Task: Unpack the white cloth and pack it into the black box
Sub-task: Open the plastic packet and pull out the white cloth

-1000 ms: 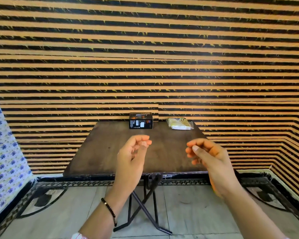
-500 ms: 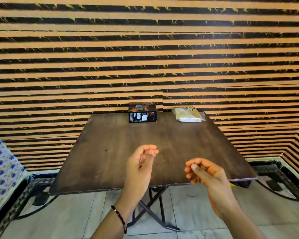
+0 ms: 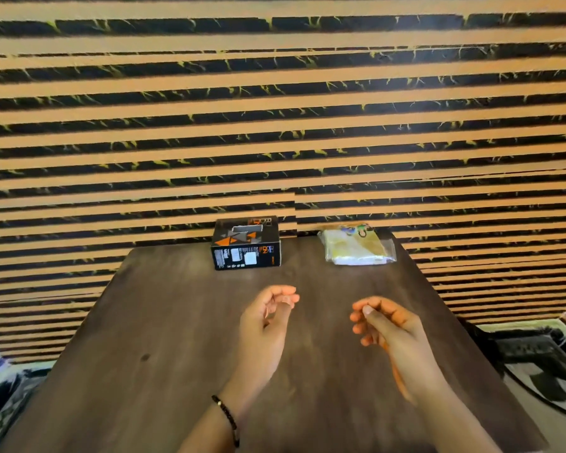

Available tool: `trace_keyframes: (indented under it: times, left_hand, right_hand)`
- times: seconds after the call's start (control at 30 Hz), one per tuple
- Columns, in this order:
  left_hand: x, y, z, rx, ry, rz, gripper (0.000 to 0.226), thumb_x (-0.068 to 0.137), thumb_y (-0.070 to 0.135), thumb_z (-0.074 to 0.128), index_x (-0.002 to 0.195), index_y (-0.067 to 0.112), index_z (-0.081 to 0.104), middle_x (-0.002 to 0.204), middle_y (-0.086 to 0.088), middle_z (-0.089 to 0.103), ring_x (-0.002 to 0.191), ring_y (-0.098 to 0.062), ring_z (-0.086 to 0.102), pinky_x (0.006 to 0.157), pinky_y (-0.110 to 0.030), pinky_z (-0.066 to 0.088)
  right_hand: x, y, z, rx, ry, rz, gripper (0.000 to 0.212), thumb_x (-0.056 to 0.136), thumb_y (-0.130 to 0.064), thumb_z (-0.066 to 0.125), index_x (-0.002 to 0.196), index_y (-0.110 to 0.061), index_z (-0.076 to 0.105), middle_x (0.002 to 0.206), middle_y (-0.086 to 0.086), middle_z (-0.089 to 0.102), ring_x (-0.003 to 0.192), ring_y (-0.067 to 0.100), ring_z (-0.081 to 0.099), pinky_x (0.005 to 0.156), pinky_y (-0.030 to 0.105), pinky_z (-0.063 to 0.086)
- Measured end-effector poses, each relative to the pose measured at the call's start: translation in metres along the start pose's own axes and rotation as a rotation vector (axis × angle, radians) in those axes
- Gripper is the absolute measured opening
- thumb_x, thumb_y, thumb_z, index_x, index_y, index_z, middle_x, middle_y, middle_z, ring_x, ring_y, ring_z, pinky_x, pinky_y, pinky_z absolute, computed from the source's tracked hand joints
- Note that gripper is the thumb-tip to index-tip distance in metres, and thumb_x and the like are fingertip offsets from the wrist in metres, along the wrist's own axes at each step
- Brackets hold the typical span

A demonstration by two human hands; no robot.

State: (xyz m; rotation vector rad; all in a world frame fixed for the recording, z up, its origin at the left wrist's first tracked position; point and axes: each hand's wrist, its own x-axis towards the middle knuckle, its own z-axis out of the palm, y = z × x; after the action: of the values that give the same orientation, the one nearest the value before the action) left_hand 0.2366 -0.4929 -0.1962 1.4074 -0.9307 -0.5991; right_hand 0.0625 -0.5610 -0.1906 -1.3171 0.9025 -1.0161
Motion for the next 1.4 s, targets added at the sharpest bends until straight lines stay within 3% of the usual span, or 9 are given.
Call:
trace_keyframes:
  times: [0.23,0.43,0.53,0.67,0.73,0.83,0.93,1.03,1.4]
  left_hand:
    - [0.096,-0.04,0.07,-0.022,-0.058,-0.151,0.016,0.091,0.01,0.052,0.095,0.021,0.064,0.096,0.004,0.07,0.088,0.003,0.063,0.084,-0.025,0.045]
    - [0.164,-0.074,0.116,0.035,-0.065,-0.242,0.013,0.09,0.015,0.056,0.094,0.025,0.062,0.098,0.002,0.066,0.091,-0.007,0.059,0.077,-0.012,0.044]
    - [0.185,-0.096,0.129,0.089,-0.119,-0.304,0.018,0.091,0.019,0.053,0.108,0.025,0.057,0.112,0.002,0.061,0.106,-0.012,0.056,0.087,-0.021,0.043]
    - [0.21,-0.118,0.144,0.185,-0.145,-0.405,0.033,0.089,0.019,0.058,0.121,0.02,0.051,0.126,0.0,0.053,0.124,-0.015,0.047,0.096,-0.022,0.034]
    - [0.221,-0.125,0.153,0.225,-0.203,-0.444,0.047,0.089,0.023,0.058,0.133,0.016,0.043,0.138,0.001,0.046,0.13,-0.013,0.041,0.1,-0.021,0.03]
    - [0.234,-0.128,0.164,0.219,-0.231,-0.447,0.052,0.089,0.023,0.058,0.137,0.014,0.039,0.139,0.004,0.045,0.128,-0.01,0.041,0.096,-0.018,0.03]
    - [0.246,-0.124,0.174,0.213,-0.264,-0.429,0.054,0.09,0.019,0.056,0.139,0.012,0.034,0.128,0.01,0.045,0.116,-0.004,0.043,0.087,-0.01,0.031]
    - [0.254,-0.128,0.177,0.194,-0.263,-0.445,0.055,0.09,0.018,0.056,0.14,0.013,0.033,0.139,0.002,0.046,0.116,-0.007,0.046,0.095,-0.019,0.033]
    - [0.202,-0.135,0.144,0.362,-0.342,-0.368,0.048,0.089,0.024,0.057,0.134,0.016,0.04,0.124,0.003,0.053,0.114,-0.008,0.049,0.091,-0.021,0.038]
  right_hand:
    - [0.108,0.032,-0.049,0.003,0.096,0.143,0.018,0.09,-0.003,0.049,0.086,-0.003,0.067,0.076,0.01,0.066,0.07,0.022,0.055,0.059,0.029,0.041]
    - [0.192,0.075,-0.079,-0.053,0.172,0.284,0.015,0.088,-0.008,0.055,0.082,-0.014,0.068,0.083,0.004,0.07,0.08,0.02,0.059,0.066,0.032,0.043]
    - [0.229,0.099,-0.089,-0.018,0.289,0.313,0.015,0.085,-0.006,0.058,0.081,-0.017,0.066,0.086,0.003,0.066,0.082,0.019,0.056,0.065,0.029,0.041]
    - [0.269,0.132,-0.1,0.017,0.372,0.334,0.029,0.084,-0.002,0.057,0.108,-0.018,0.059,0.097,0.009,0.062,0.071,0.017,0.055,0.057,0.028,0.042]
    - [0.287,0.145,-0.105,-0.03,0.365,0.34,0.033,0.083,-0.004,0.059,0.109,-0.024,0.053,0.123,0.012,0.05,0.073,0.019,0.06,0.056,0.029,0.047]
    - [0.308,0.157,-0.113,-0.033,0.321,0.395,0.044,0.085,-0.007,0.06,0.122,-0.024,0.044,0.132,0.015,0.042,0.068,0.019,0.062,0.05,0.028,0.049]
    - [0.32,0.158,-0.116,0.035,0.234,0.482,0.051,0.09,-0.009,0.052,0.136,-0.024,0.035,0.122,0.012,0.052,0.072,0.02,0.063,0.06,0.032,0.05]
    - [0.322,0.154,-0.116,0.063,0.19,0.508,0.047,0.092,-0.012,0.05,0.135,-0.026,0.036,0.108,0.004,0.058,0.076,0.021,0.062,0.067,0.035,0.05]
    - [0.24,0.144,-0.116,0.006,0.014,0.499,0.043,0.094,-0.02,0.049,0.13,-0.039,0.035,0.113,-0.008,0.054,0.091,0.021,0.063,0.076,0.038,0.052]
